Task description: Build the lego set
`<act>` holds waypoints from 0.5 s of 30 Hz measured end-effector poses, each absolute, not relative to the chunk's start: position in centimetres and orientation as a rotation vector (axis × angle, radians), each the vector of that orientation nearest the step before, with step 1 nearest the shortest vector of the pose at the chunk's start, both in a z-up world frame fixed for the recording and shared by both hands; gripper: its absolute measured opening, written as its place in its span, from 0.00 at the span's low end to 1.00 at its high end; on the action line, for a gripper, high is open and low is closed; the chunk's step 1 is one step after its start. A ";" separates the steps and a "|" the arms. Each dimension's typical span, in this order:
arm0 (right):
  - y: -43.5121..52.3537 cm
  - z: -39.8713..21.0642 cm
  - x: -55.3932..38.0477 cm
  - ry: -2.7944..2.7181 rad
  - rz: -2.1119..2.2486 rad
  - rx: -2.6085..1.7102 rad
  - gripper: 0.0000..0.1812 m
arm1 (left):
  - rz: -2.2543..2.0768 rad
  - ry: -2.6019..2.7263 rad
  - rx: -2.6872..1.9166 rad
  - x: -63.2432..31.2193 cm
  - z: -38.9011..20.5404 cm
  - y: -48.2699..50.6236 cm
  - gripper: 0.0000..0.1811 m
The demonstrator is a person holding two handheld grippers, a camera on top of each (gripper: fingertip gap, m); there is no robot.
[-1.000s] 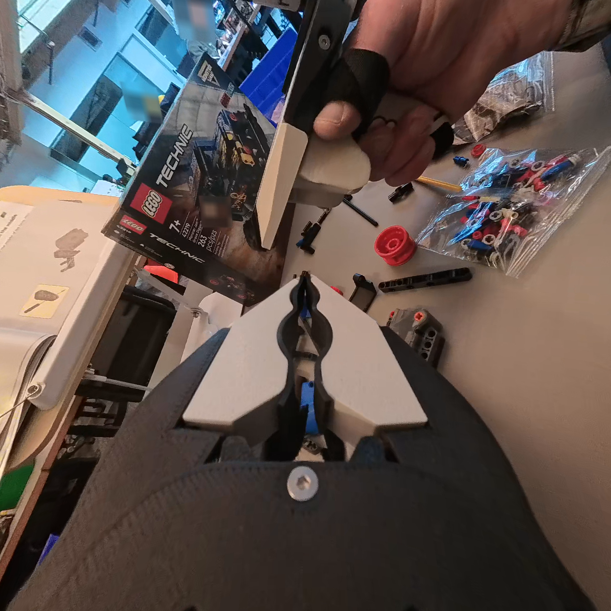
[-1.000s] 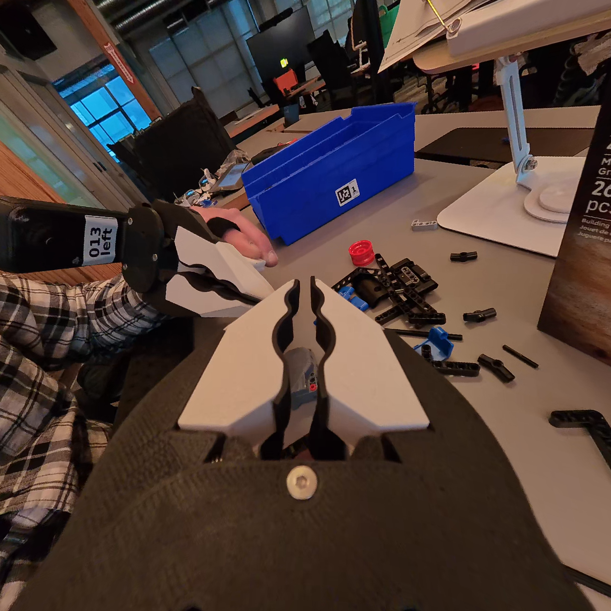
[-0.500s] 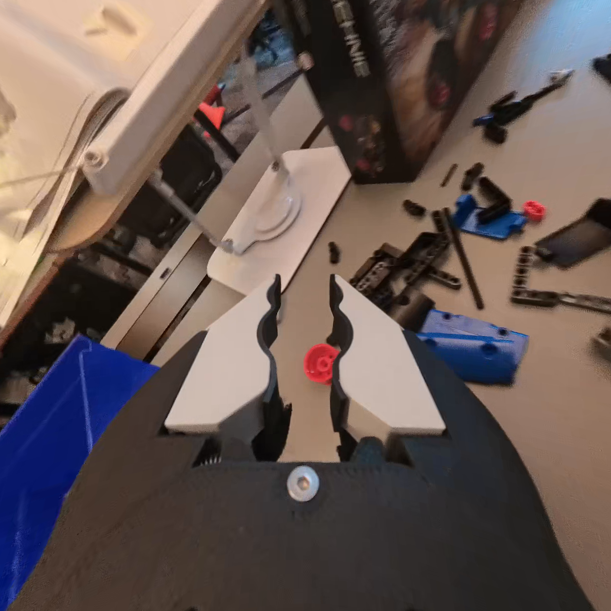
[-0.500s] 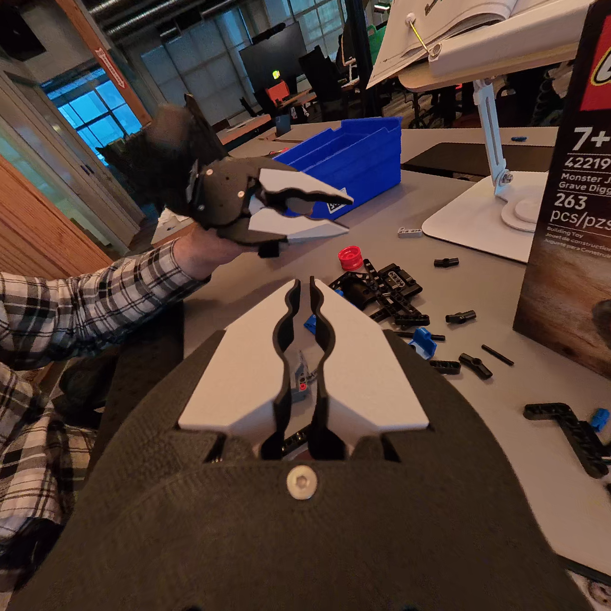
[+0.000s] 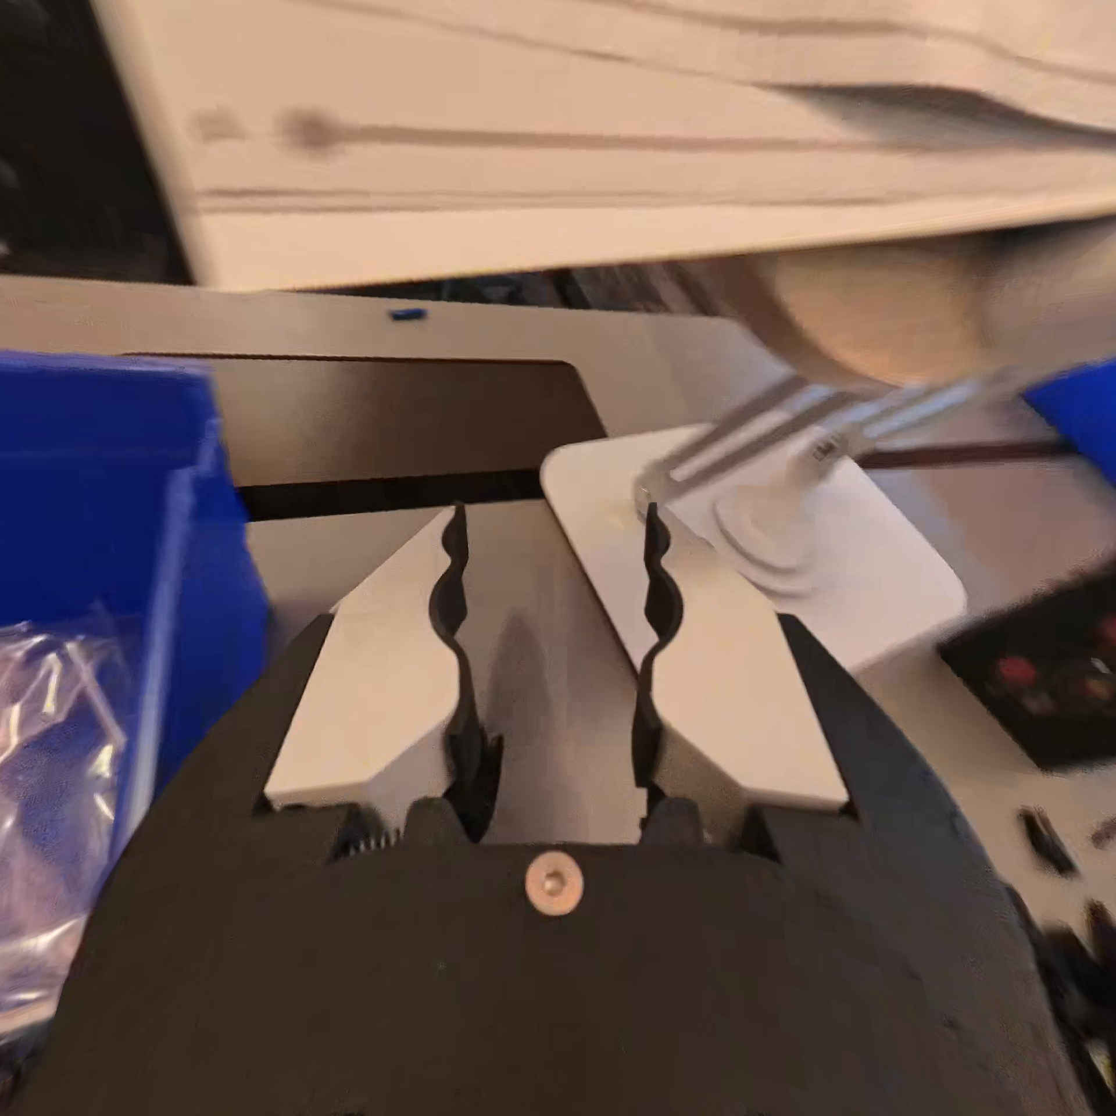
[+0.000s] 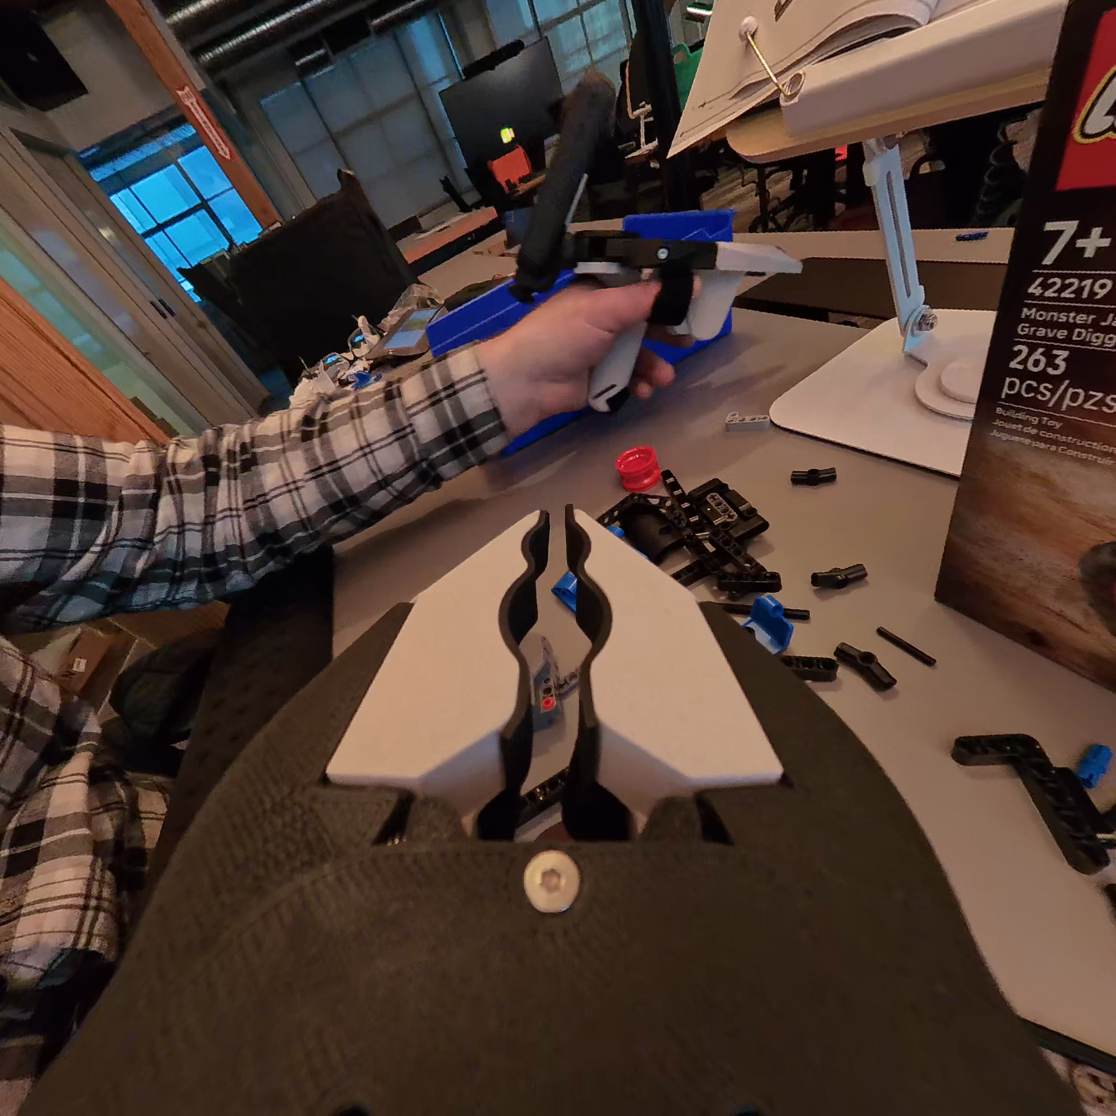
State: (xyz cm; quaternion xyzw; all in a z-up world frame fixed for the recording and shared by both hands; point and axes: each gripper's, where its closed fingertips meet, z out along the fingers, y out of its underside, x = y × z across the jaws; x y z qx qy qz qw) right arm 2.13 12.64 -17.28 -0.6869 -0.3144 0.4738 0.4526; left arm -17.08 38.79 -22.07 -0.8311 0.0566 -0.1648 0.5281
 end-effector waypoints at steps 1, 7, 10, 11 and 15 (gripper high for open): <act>12.5 -17.3 2.0 -0.782 1.174 -1.695 0.02 | -0.378 0.092 -1.975 -18.0 -22.3 39.6 0.29; 12.2 -17.3 1.6 -0.795 1.192 -1.691 0.02 | -0.139 0.043 -1.979 -20.9 -24.1 43.7 0.27; 12.2 -17.1 1.8 -0.788 1.199 -1.684 0.02 | -0.056 0.023 -1.958 -22.9 -23.8 47.0 0.21; 12.2 -17.1 1.8 -0.784 1.202 -1.682 0.02 | -0.094 0.011 -1.971 -23.2 -24.0 48.2 0.19; 12.4 -17.1 2.0 -0.769 1.217 -1.685 0.02 | -0.116 -0.104 -2.008 -25.3 -24.6 51.9 0.20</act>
